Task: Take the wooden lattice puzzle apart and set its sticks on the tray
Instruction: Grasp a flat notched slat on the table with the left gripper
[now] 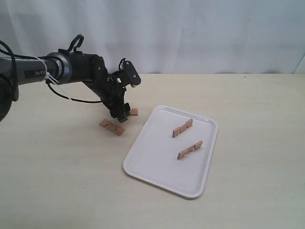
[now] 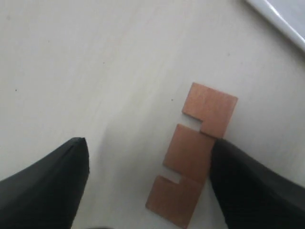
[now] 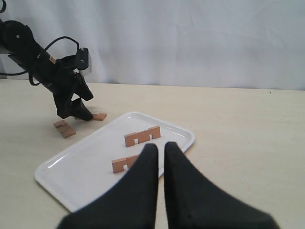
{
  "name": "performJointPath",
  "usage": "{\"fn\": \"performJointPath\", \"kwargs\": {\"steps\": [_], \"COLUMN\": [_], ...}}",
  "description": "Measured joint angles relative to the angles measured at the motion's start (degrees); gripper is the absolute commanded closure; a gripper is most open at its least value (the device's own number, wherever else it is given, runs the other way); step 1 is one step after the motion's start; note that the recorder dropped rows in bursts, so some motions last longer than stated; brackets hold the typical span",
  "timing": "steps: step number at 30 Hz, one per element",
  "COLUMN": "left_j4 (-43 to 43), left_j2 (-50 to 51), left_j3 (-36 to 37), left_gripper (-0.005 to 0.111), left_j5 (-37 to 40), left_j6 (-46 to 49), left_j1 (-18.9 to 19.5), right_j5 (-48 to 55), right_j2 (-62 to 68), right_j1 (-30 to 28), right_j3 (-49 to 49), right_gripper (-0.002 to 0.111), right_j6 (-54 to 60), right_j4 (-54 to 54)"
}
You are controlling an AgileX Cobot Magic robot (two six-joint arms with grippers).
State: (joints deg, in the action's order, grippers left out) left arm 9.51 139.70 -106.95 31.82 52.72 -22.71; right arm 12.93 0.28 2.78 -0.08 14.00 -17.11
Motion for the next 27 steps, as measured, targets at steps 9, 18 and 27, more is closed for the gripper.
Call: {"fn": "performJointPath", "kwargs": {"steps": [9,18,27], "left_j4": [0.1,1.4,5.9], "left_j2": [-0.7,0.3,1.2], "left_j3": [-1.3,-1.4,-2.0], "left_gripper": [0.027,0.027,0.029], "left_j5": [3.5,4.0,5.3], "left_j6": [-6.7,-11.6,-12.4], "left_j1": [0.1,0.8,1.2], "right_j5": [0.0,0.0,0.0], "right_j2": [0.0,0.0,0.0], "right_j1": [0.0,0.0,0.0], "right_j3": [0.0,0.0,0.0], "right_gripper": [0.104,0.104,0.104], "right_j6": [0.0,0.0,0.0], "right_j4": [0.0,0.0,0.0]}}
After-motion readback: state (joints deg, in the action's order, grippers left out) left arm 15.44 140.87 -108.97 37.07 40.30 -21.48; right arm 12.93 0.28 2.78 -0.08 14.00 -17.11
